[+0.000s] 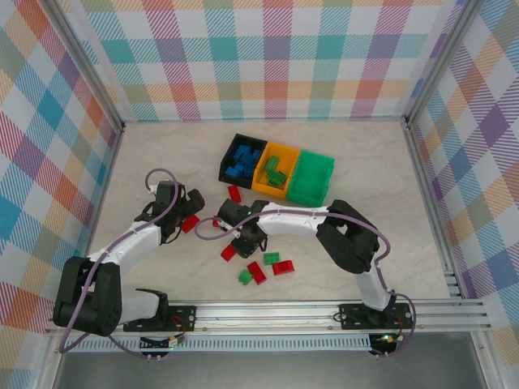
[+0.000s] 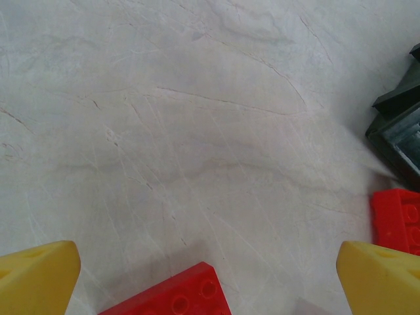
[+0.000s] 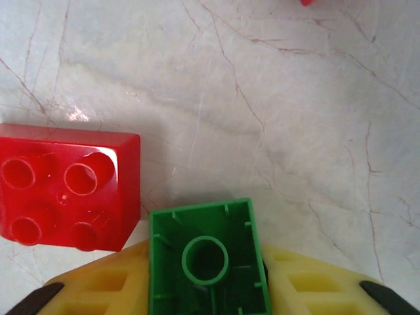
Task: Sort the legos into containers by color
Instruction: Pick up the lego from the bottom-center of the table, then place the lego in the container.
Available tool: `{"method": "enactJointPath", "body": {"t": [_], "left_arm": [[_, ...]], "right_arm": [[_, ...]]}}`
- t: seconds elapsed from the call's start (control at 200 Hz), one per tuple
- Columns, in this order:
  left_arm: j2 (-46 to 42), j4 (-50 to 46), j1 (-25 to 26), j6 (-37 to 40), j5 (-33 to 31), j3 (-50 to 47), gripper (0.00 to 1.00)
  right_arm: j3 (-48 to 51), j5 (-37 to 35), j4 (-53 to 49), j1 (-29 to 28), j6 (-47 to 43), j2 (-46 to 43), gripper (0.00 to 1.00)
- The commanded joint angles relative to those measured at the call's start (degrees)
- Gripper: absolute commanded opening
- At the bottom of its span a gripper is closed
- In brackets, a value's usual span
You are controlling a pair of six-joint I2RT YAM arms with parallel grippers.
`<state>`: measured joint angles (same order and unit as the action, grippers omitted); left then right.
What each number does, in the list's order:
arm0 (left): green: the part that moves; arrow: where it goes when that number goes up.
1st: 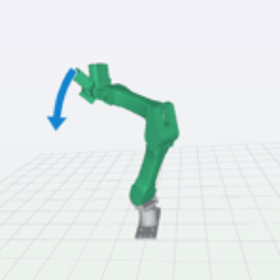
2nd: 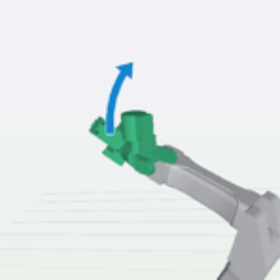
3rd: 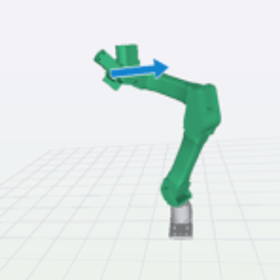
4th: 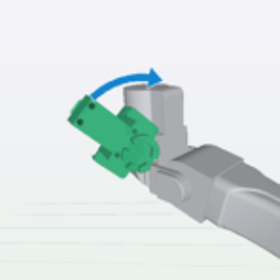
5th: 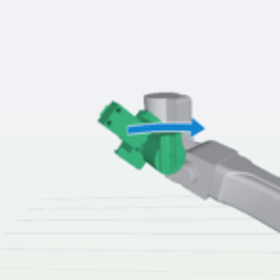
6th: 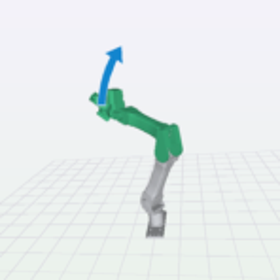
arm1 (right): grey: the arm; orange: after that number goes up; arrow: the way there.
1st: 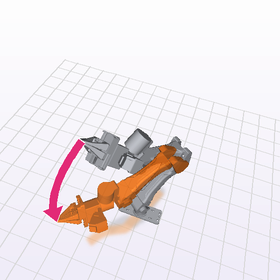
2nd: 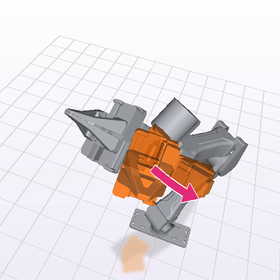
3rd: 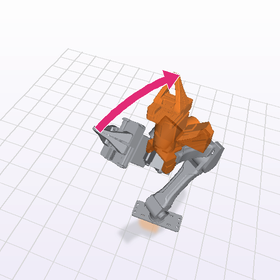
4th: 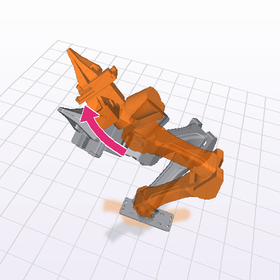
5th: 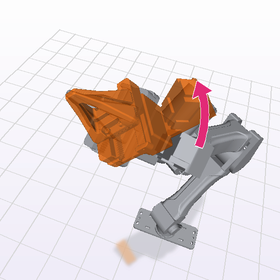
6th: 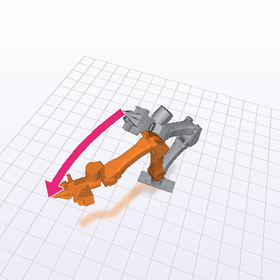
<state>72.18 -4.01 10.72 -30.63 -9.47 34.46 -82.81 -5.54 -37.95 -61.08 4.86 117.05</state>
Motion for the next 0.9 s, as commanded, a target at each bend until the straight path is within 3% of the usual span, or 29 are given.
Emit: {"method": "enactJointPath", "body": {"t": [0.0, 0.205, 0.395, 0.585, 0.74, 0.795, 0.855, 0.895], "left_arm": [[-0.54, 0.05, -0.75, 0.29, 0.03, 1.49, 1.00], [-0.30, 0.19, -0.74, 0.27, 0.27, 1.49, 1.00], [-0.20, 0.25, -0.77, 0.24, 0.58, 1.51, 1.00], [-0.19, -0.14, -0.78, 0.40, -0.07, 1.76, 1.00], [-0.55, -0.65, -0.77, 0.57, -0.53, 1.90, 1.00], [-0.69, -0.42, -0.74, 0.54, -0.04, 1.84, 1.00], [-0.74, -0.37, -0.77, 0.66, -0.06, 1.80, 1.00], [-0.69, -0.64, -0.79, 0.63, -0.34, 1.92, 1.00]], "right_arm": [[1.92, 3.05, 1.82, 0.19, -0.17, -2.22, 0.37], [4.25, 2.50, 5.27, 4.85, 2.79, -8.92, 0.37], [4.89, 0.23, 11.24, 14.36, 9.81, -14.80, 0.36], [-0.32, -3.14, 13.14, 23.81, 14.51, -11.68, 0.36], [-6.72, -6.86, 11.73, 27.75, 13.59, -6.66, 0.39], [-10.25, -8.99, 9.44, 27.72, 11.58, -4.02, 0.44], [-13.10, -9.46, 7.28, 27.76, 10.49, -2.05, 0.61], [-13.54, -8.89, 6.90, 27.77, 10.21, -1.88, 0.66]]}}
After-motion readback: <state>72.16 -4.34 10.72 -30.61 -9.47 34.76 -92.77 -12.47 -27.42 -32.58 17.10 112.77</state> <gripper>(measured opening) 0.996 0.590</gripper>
